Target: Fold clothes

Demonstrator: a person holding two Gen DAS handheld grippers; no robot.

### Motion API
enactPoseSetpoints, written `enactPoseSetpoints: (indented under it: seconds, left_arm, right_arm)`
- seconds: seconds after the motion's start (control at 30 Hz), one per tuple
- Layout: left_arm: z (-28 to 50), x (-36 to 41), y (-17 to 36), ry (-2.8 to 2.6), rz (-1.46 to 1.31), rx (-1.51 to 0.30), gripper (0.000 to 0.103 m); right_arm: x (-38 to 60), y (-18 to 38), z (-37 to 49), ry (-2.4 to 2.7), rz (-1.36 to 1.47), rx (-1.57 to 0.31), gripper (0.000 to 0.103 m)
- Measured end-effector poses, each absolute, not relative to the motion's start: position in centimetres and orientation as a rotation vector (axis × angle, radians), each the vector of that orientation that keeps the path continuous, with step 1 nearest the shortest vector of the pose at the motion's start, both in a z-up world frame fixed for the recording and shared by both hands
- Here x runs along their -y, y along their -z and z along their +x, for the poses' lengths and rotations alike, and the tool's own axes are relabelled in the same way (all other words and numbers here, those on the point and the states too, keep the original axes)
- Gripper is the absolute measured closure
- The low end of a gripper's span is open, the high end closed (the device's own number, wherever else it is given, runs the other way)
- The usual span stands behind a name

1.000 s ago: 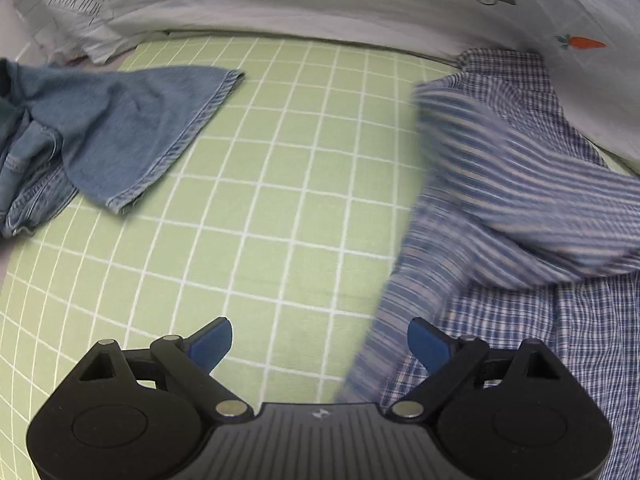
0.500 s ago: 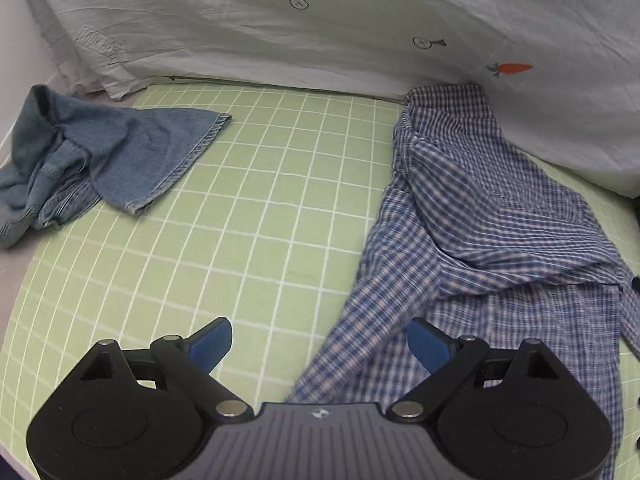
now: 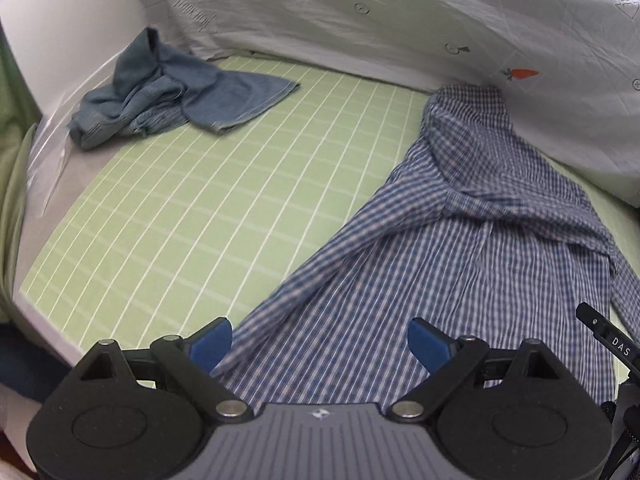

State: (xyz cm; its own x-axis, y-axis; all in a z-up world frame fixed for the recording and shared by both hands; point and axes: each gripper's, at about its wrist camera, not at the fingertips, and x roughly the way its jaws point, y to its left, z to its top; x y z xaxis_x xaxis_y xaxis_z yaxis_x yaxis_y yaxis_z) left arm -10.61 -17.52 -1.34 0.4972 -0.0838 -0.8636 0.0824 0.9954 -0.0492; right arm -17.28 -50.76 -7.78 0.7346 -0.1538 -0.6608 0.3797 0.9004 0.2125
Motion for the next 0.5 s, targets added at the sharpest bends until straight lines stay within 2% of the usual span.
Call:
enactPoseSetpoints:
  seconds: [0.27, 0.37, 0.5]
  left_arm:
    - [-9.0, 12.1, 2.2, 0.223, 0.014, -1.008, 0.009]
    - [-7.6, 8.3, 3.0, 0.268, 0.034, -1.019, 0.009]
    - [-5.8, 2.7, 3.2, 0.345, 0.048, -0.988, 0.009]
  right_arm:
    - [42.9, 7.3, -17.6, 0.411, 0.352, -0.73, 0.001]
    - [38.2, 6.8, -16.9, 0.458, 0.37, -0.719, 0.005]
    - [31.0, 6.9, -15.8, 0.47, 0.382, -0.674, 0.005]
